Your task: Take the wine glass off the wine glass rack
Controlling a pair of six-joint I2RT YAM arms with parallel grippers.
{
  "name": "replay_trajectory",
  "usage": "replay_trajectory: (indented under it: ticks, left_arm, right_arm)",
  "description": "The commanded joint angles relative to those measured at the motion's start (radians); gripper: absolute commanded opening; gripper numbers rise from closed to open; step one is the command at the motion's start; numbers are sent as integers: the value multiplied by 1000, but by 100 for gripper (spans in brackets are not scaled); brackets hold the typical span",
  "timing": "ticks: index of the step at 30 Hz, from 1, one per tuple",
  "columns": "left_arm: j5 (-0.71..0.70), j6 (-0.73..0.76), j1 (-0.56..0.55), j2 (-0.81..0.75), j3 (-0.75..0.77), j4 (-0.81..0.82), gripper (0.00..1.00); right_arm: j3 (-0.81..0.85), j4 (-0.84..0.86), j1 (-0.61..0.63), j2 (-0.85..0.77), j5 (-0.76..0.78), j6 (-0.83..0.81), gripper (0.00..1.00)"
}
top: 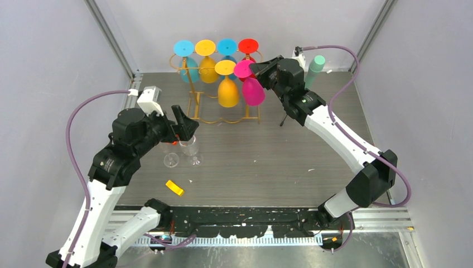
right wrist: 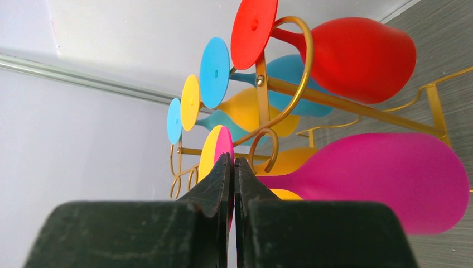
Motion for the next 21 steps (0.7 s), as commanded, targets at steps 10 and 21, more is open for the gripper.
replay_trajectory:
  ticks: [10,21]
  left_arm:
    - [28,-71,4,-7,-26,73,98]
    - [324,-465,4,52,-197,533,98]
  right_arm:
    - [-124,194,-2,-167,-164,69,0]
    - [-328,321,5,-395,-283,280,0]
